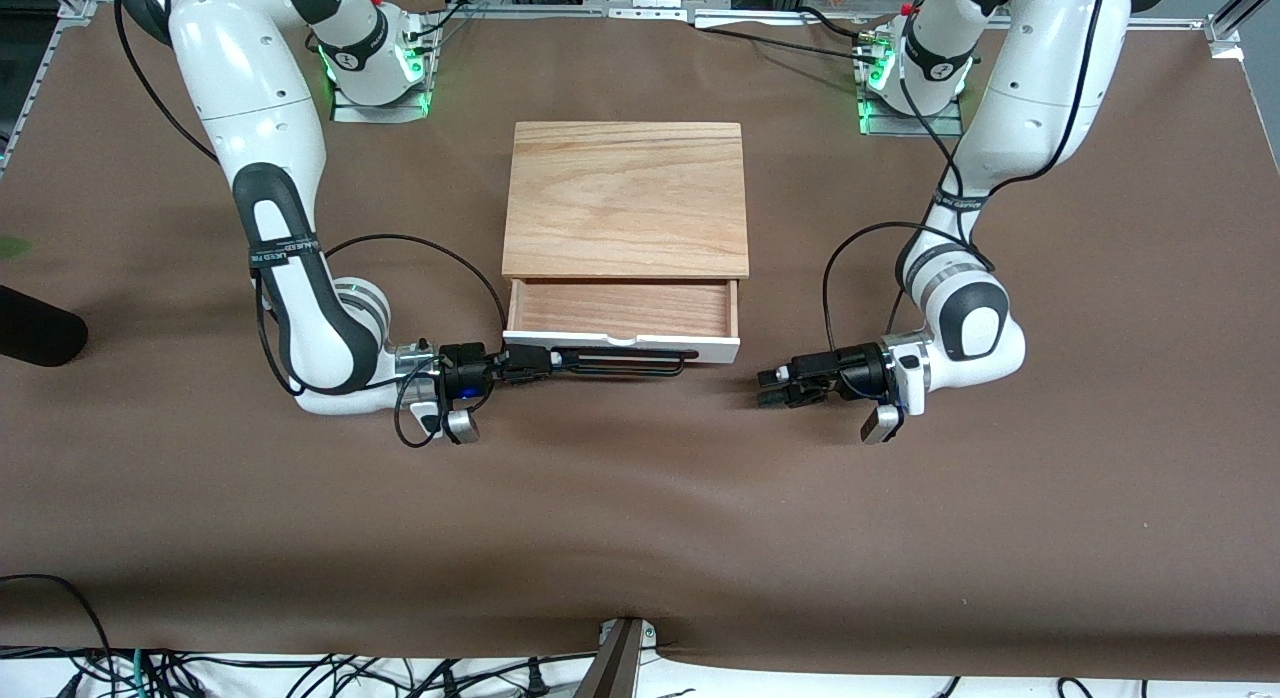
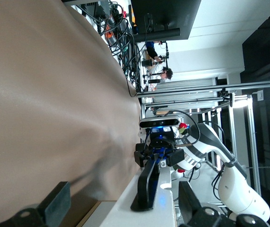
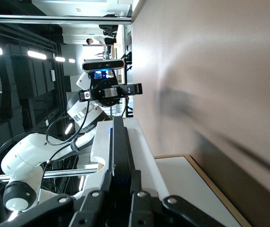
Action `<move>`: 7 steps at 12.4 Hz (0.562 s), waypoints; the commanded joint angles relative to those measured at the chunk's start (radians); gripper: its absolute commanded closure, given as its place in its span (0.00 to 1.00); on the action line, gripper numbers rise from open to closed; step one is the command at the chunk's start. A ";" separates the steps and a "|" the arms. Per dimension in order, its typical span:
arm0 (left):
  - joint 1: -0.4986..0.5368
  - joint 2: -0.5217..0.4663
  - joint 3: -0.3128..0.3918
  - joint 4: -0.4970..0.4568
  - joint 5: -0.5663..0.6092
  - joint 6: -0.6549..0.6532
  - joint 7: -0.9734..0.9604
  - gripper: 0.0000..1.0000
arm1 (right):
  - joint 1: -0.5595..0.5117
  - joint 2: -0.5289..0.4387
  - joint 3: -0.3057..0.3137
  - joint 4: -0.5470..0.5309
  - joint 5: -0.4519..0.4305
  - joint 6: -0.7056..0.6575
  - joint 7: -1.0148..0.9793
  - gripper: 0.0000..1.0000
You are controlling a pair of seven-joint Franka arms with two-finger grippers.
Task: Pull top drawer with both arms simultaneously
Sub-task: 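Open the left gripper and draw it off the handle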
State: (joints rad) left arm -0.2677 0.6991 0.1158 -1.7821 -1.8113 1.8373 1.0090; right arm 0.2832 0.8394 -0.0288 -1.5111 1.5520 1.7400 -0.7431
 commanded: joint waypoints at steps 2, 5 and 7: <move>0.011 -0.105 0.005 -0.108 0.067 0.051 0.022 0.00 | -0.056 -0.059 0.007 0.026 0.048 -0.085 0.174 1.00; 0.015 -0.122 0.015 -0.143 0.069 0.060 0.026 0.00 | -0.055 -0.045 0.010 0.061 0.048 -0.064 0.200 1.00; 0.015 -0.159 0.015 -0.152 0.070 0.111 0.011 0.00 | -0.053 -0.034 0.010 0.077 0.048 -0.045 0.202 1.00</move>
State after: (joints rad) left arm -0.2566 0.6111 0.1327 -1.8872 -1.7663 1.9003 1.0140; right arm 0.2850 0.8440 -0.0286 -1.5030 1.5484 1.7471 -0.7252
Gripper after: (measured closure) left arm 0.000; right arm 0.828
